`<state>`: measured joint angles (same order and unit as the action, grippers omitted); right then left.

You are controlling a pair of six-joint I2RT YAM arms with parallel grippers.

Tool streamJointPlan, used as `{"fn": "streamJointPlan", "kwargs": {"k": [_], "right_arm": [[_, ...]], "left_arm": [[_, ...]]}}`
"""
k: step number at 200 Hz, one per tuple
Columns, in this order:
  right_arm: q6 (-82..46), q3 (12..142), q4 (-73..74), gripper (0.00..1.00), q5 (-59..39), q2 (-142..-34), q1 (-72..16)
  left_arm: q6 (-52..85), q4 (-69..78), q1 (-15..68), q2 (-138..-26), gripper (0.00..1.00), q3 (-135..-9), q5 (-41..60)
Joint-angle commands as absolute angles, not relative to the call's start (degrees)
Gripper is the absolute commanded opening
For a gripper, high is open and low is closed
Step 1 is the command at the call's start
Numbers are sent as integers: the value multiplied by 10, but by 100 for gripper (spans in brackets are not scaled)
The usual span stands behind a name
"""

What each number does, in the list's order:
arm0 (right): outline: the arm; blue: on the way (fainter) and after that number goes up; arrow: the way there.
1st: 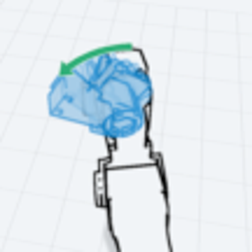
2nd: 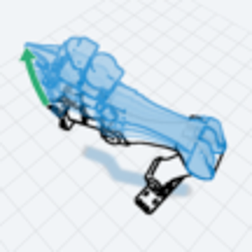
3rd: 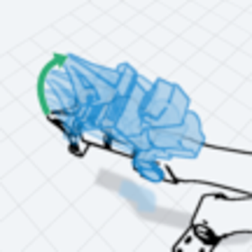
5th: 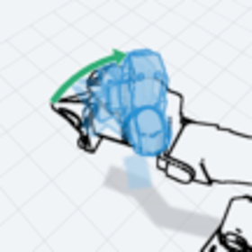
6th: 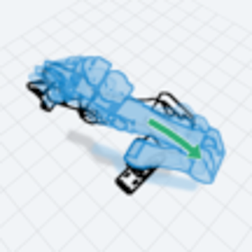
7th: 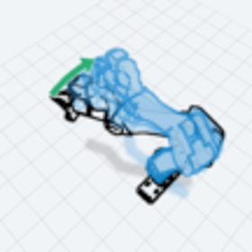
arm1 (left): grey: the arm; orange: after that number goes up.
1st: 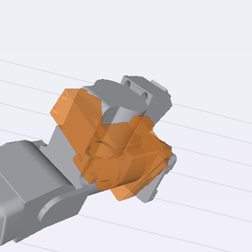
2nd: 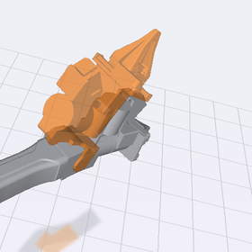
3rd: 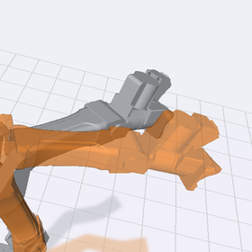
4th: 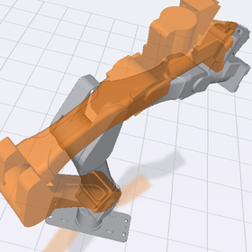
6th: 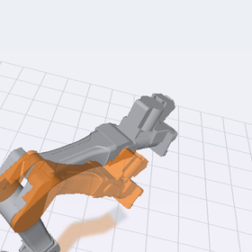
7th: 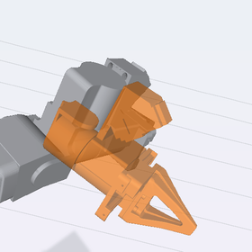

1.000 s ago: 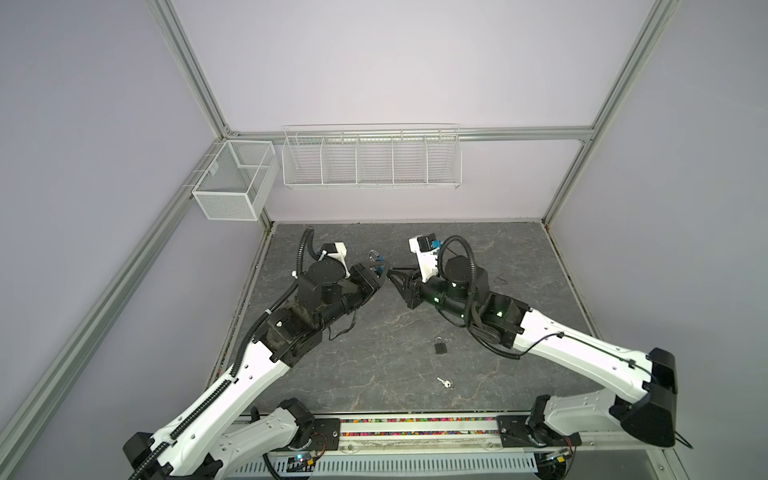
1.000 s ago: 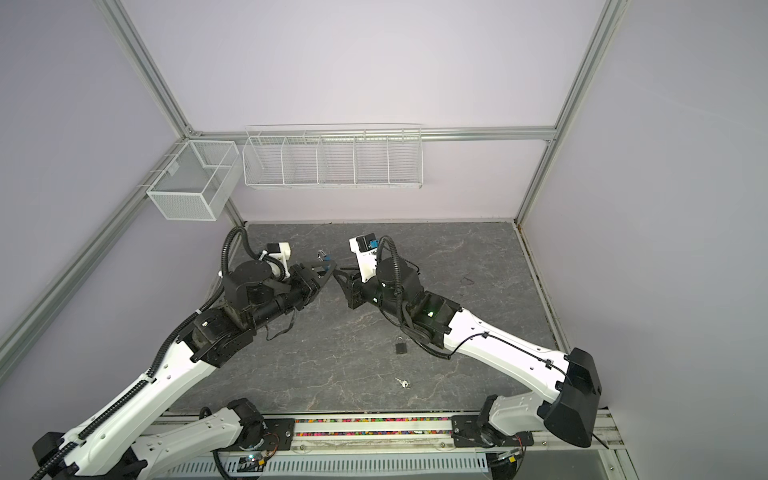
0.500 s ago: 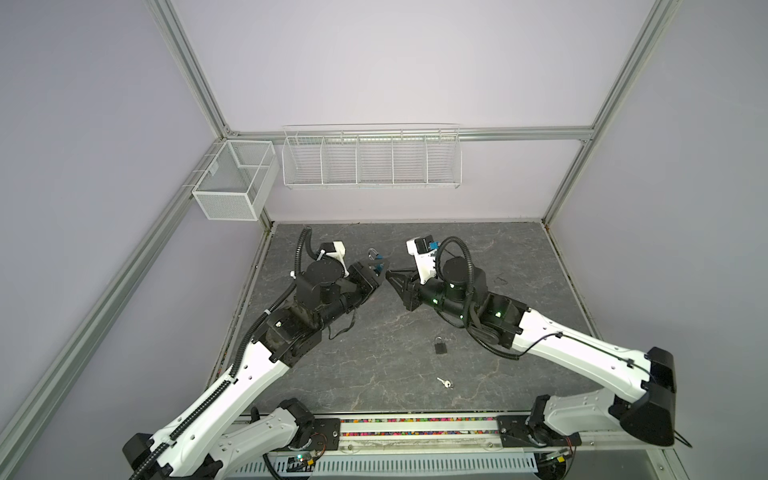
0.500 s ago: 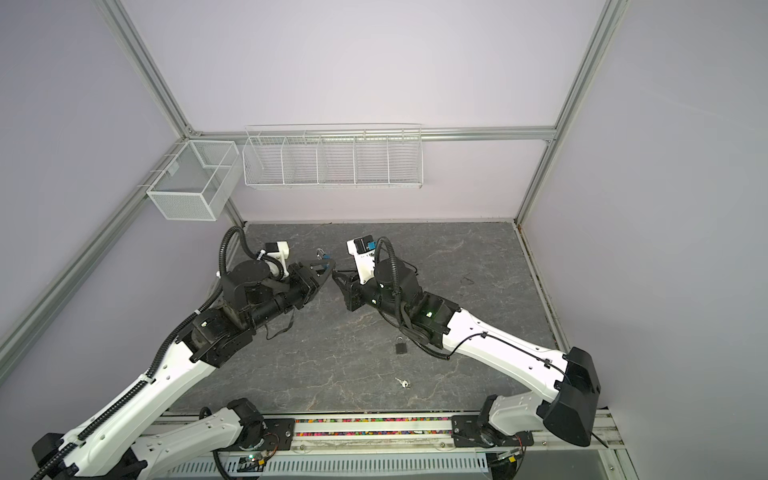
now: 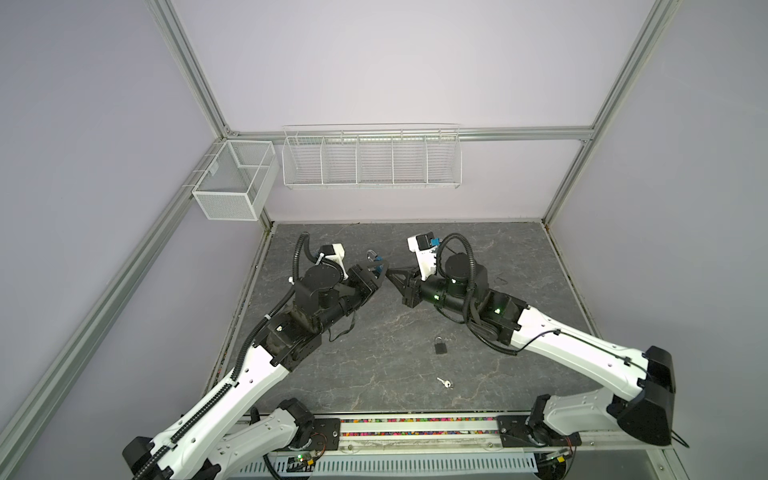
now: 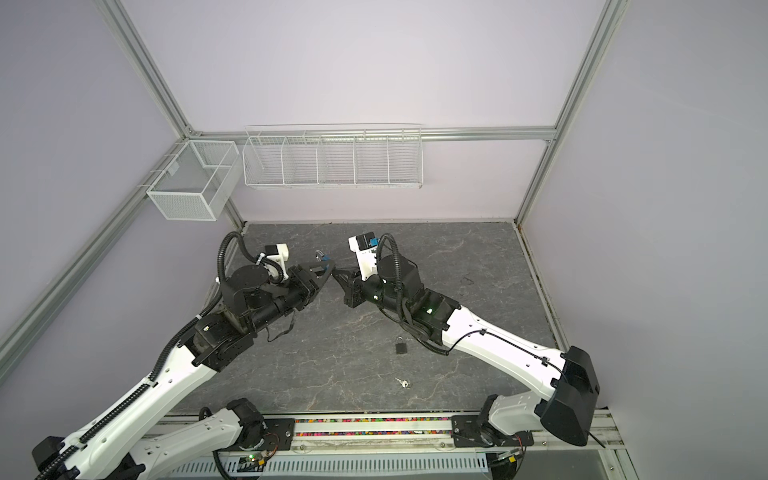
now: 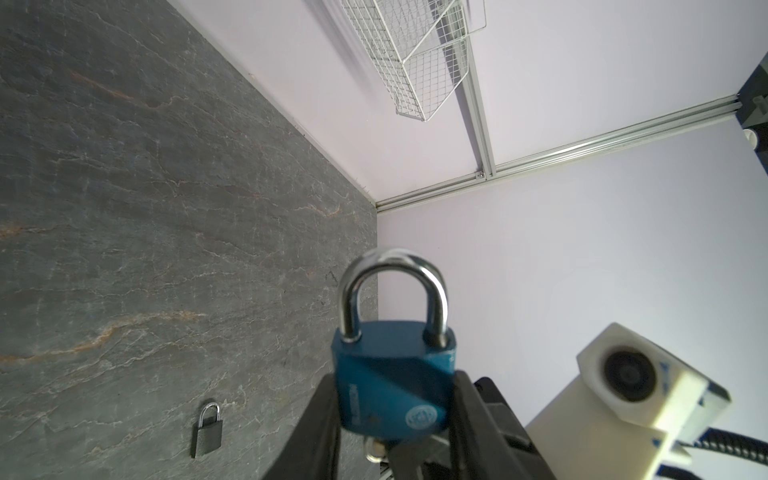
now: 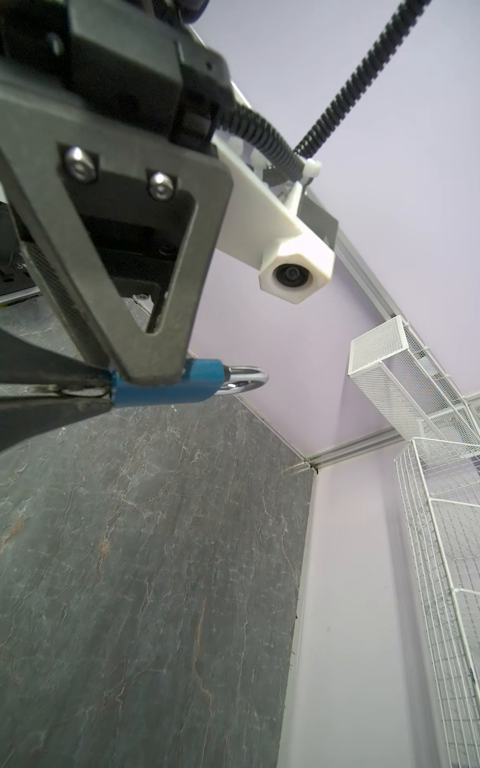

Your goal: Unlock with the key

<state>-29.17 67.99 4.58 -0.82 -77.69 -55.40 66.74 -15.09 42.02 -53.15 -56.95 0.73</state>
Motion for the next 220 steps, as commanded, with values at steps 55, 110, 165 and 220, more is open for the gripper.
{"fn": "streamJointPlan", "kwargs": {"k": [55,110,165,220], "right_arm": [[-416,643,213,6,-102,-771,-543],[-502,624,300,7,-144,-766,-519],[-544,613,346,7,-147,-753,-517],[-447,630,236,29,-113,-734,-519]], "left_arm": [[660,23,419,-521,0,-518,24],[649,67,418,-509,0,-500,43],[635,118,418,-516,0,-484,72],[581,34,417,-520,0,-519,41]]}}
